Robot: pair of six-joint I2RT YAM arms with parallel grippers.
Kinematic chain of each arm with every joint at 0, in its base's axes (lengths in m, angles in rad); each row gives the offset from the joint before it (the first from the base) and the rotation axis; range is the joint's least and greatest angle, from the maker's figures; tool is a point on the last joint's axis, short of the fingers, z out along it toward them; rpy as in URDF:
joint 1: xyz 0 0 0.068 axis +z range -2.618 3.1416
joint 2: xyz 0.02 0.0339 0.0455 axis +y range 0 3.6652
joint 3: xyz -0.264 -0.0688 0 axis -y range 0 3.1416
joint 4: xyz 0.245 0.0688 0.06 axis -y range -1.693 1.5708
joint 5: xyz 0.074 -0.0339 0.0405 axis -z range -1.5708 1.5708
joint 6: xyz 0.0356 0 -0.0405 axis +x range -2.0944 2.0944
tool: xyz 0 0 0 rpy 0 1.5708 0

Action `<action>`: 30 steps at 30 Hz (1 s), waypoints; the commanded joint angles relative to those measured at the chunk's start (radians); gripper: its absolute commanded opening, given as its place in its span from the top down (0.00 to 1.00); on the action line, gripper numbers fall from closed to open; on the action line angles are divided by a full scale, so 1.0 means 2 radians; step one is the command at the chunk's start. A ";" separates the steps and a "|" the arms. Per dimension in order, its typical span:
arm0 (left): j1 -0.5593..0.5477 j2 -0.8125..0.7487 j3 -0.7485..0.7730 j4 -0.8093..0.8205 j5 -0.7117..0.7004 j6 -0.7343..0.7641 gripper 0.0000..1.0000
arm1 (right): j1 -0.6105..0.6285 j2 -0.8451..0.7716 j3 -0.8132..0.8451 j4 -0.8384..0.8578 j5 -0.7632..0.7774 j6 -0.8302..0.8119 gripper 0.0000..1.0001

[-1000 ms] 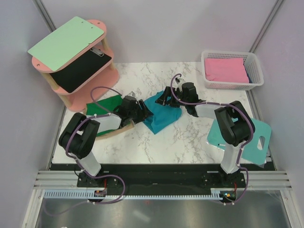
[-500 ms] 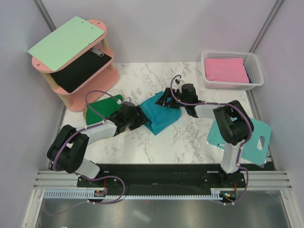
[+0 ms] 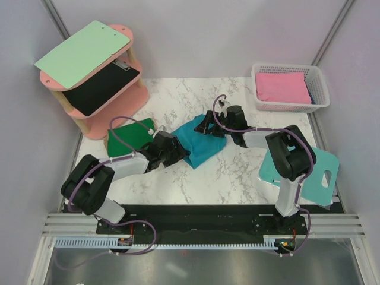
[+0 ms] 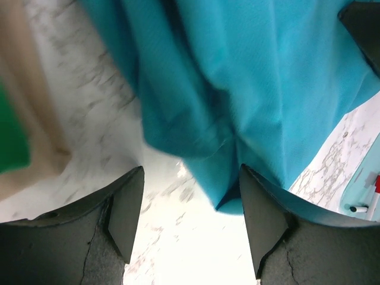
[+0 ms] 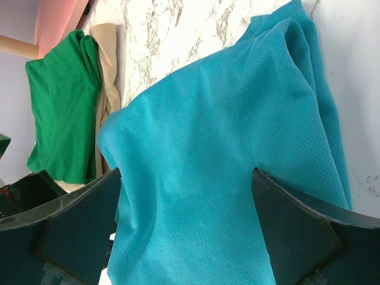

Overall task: Fold and stack the t-shirts
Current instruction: Smooth out wrinkles on the folded tshirt

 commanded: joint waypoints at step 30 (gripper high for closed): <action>-0.003 -0.045 -0.022 0.006 -0.029 -0.033 0.00 | 0.007 0.007 0.001 0.015 -0.019 -0.004 0.03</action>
